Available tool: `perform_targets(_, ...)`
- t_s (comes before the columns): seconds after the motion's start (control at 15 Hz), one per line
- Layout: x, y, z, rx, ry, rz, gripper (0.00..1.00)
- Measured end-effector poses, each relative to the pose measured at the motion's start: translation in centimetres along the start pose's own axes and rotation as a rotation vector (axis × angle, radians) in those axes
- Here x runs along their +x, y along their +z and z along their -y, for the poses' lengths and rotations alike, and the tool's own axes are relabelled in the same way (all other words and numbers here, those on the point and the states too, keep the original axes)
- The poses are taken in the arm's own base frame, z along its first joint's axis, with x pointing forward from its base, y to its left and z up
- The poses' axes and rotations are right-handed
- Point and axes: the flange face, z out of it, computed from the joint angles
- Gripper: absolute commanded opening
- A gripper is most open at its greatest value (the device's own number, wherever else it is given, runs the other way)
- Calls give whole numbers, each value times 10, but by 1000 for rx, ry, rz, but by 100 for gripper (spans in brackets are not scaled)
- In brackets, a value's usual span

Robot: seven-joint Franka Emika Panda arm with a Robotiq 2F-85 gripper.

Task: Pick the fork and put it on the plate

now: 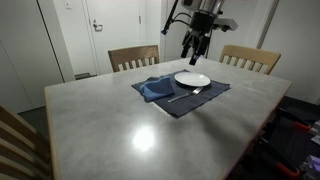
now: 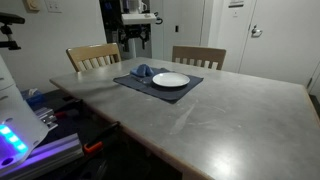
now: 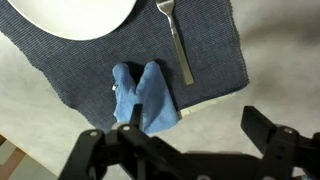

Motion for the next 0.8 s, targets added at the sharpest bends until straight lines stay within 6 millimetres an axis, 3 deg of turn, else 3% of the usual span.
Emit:
perform_targets(0.4, 17, 7, 12, 12, -67, 12, 100)
perform_targets(0.6, 29, 23, 17, 29, -140, 39, 100)
perform_targets(0.8, 28, 44, 14, 47, -199, 74, 100)
